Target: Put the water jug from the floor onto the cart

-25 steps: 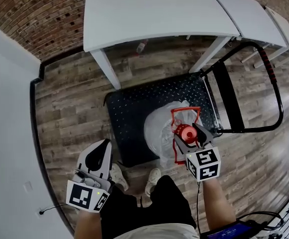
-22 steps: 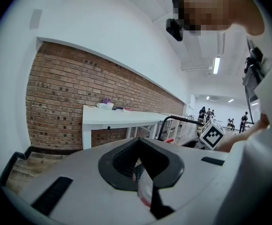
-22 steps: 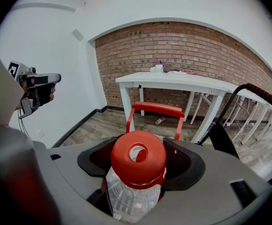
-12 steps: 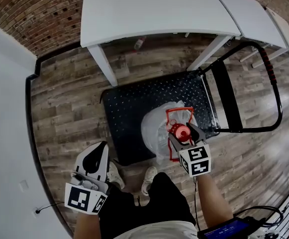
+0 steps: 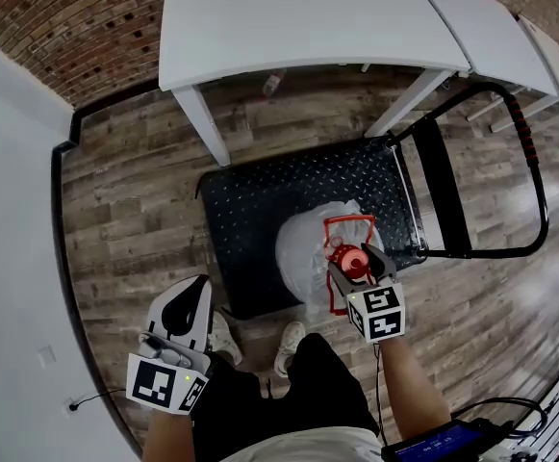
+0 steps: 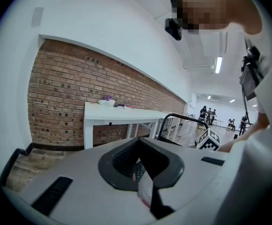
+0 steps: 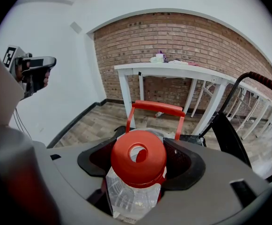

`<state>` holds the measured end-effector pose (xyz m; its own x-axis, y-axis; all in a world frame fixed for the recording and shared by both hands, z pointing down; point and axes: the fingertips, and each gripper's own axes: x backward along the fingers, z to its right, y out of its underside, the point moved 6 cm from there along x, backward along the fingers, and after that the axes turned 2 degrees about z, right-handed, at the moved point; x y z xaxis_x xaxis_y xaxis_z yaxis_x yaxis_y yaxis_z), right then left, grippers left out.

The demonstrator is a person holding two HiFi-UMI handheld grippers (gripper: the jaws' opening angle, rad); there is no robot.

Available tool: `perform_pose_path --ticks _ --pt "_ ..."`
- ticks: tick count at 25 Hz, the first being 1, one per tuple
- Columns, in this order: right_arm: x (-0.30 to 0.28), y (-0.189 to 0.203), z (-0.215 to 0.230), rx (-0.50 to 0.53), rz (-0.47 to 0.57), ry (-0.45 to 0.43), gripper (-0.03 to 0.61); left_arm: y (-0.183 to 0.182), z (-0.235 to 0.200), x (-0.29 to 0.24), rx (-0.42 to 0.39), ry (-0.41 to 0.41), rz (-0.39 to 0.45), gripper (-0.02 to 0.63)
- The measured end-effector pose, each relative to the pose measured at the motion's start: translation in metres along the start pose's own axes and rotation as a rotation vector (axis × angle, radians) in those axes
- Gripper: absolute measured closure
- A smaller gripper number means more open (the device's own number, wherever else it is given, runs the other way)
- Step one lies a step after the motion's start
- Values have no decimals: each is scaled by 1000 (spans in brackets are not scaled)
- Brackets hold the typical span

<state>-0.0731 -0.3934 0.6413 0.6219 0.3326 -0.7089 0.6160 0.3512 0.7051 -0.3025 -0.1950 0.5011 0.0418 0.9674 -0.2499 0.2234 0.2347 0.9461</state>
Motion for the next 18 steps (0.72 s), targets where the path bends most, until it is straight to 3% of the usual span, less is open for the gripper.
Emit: perform_pose_path --ticks 9,18 --pt "-2 1 9 -23 -7 -12 264 4 5 2 0 18 -9 614" --pt "60 -74 4 11 186 21 264 -22 12 15 -6 28 7 614"
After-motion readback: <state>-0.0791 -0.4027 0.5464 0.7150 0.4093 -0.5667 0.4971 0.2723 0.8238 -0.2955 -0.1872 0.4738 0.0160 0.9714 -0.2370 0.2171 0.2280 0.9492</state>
